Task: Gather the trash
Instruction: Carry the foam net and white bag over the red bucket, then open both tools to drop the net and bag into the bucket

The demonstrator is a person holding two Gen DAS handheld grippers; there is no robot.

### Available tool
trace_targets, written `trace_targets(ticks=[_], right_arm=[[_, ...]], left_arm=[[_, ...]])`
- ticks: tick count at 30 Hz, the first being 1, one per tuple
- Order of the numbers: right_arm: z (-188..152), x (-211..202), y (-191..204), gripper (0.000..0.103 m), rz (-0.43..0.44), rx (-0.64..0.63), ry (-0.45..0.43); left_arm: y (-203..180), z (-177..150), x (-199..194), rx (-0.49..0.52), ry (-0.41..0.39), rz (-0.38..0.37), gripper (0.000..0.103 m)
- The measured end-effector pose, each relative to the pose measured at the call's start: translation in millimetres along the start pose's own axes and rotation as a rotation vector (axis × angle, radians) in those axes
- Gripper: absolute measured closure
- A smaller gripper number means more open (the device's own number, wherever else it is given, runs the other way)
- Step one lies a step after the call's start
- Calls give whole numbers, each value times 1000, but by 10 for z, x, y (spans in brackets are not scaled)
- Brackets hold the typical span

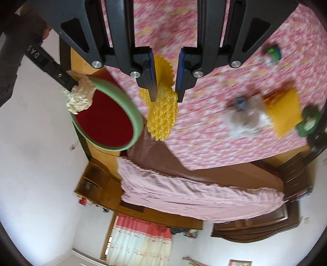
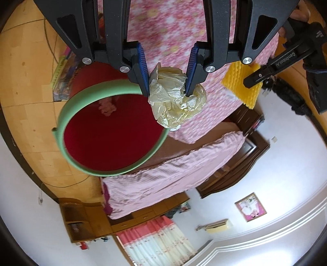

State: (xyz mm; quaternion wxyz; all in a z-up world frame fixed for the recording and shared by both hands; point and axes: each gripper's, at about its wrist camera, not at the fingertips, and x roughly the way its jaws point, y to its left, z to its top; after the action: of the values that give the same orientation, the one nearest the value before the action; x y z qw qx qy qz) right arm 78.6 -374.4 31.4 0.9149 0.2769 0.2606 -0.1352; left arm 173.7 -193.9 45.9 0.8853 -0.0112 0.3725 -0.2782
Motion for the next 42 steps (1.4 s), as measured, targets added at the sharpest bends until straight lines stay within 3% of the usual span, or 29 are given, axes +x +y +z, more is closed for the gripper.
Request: trace_targets(ticks=[13,26,29,34,42], right_arm=[[190,84,-505,68,-90,88,-30],[189,234,-632,66,-118,75,-40],[187,248,-660,66,-109,79,-41],[206,257,-705,64,-81,98,-39],[207,268,-658,59,-90,79,-33]], left_arm=[[-670,210,559,112,25,-124,86],[-871,187,1022,112,70,-148,86],[-885,165,1074,118,85,-134,75],[-883,152,1078,111,78,-142,66],[-815,128,1014,94,89,-136,65]])
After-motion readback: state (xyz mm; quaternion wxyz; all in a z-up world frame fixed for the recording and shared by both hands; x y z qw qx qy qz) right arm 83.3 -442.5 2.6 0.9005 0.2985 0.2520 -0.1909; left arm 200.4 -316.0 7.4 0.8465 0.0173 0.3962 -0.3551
